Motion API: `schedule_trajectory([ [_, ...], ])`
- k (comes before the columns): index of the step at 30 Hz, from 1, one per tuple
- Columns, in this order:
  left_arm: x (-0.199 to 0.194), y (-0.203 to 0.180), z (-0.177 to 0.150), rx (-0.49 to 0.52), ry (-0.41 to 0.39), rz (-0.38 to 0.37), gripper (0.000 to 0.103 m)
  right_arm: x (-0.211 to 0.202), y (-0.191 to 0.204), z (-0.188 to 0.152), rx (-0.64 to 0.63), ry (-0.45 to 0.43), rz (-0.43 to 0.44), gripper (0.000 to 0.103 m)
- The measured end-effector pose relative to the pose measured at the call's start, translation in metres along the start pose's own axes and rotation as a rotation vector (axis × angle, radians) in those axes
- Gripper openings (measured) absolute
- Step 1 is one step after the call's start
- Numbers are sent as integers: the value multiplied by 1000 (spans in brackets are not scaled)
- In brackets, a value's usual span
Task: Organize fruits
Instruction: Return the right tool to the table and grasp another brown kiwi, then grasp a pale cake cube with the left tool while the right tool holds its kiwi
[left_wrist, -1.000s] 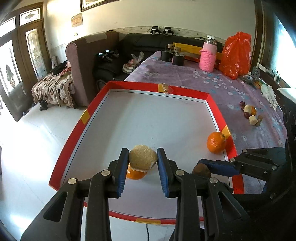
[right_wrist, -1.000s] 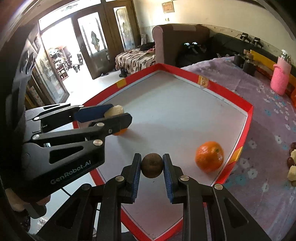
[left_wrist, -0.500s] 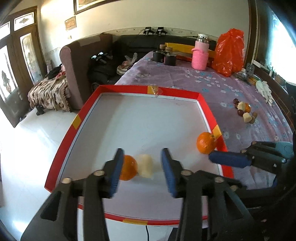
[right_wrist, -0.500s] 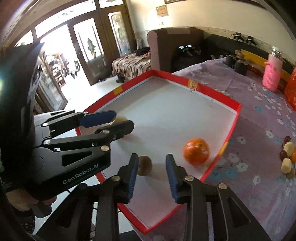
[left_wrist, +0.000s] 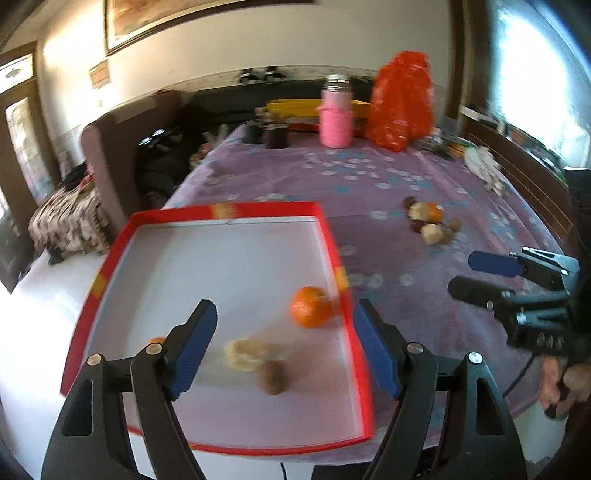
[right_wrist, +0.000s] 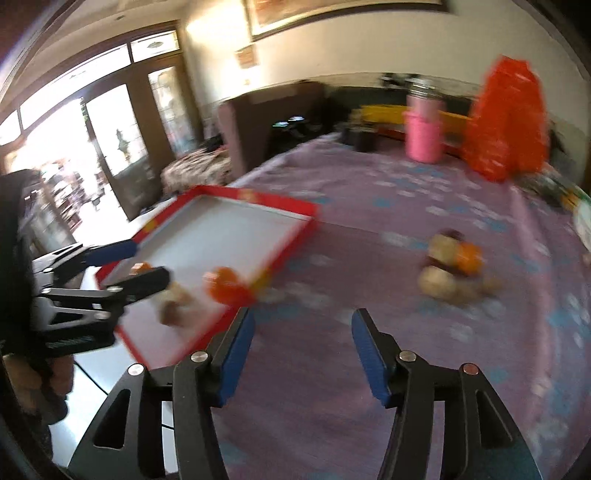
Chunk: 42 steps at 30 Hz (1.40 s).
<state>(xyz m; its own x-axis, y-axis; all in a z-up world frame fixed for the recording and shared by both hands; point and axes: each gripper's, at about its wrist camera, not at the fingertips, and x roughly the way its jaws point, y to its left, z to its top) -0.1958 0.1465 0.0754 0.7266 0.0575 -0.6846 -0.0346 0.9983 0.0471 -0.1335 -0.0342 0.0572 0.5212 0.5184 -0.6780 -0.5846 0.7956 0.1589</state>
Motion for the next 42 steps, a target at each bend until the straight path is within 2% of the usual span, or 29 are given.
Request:
schedule_trajectory([
  [5, 7, -34, 12, 63, 6, -40, 76, -21, -58, -13, 103, -10, -91, 57],
  [11, 23, -68, 25, 105, 36, -79, 77, -30, -100, -10, 153, -21, -142, 59],
  [16, 37, -92, 30, 124, 70, -110, 77, -18, -125, 1, 136, -12, -169, 59],
  [20, 53, -108, 35, 140, 108, -117, 76, 6, -145, 14, 124, 17, -175, 59],
  [23, 60, -116, 36, 142, 132, -150, 76, 25, -156, 21, 118, 49, -181, 58],
  [26, 65, -127, 37, 158, 141, -162, 76, 38, -165, 24, 119, 67, -183, 51],
  [32, 75, -139, 40, 144, 181, -244, 76, 65, -171, 31, 124, 113, -154, 39],
  [35, 83, -142, 39, 123, 206, -269, 76, 74, -165, 33, 82, 123, -186, 29],
  [36, 85, -143, 39, 116, 213, -265, 76, 75, -163, 33, 67, 127, -199, 23],
  [39, 91, -147, 42, 94, 220, -264, 76, 74, -162, 31, 40, 120, -226, 22],
  [42, 93, -157, 47, 86, 207, -274, 76, 66, -178, 27, 97, 93, -213, 22],
])
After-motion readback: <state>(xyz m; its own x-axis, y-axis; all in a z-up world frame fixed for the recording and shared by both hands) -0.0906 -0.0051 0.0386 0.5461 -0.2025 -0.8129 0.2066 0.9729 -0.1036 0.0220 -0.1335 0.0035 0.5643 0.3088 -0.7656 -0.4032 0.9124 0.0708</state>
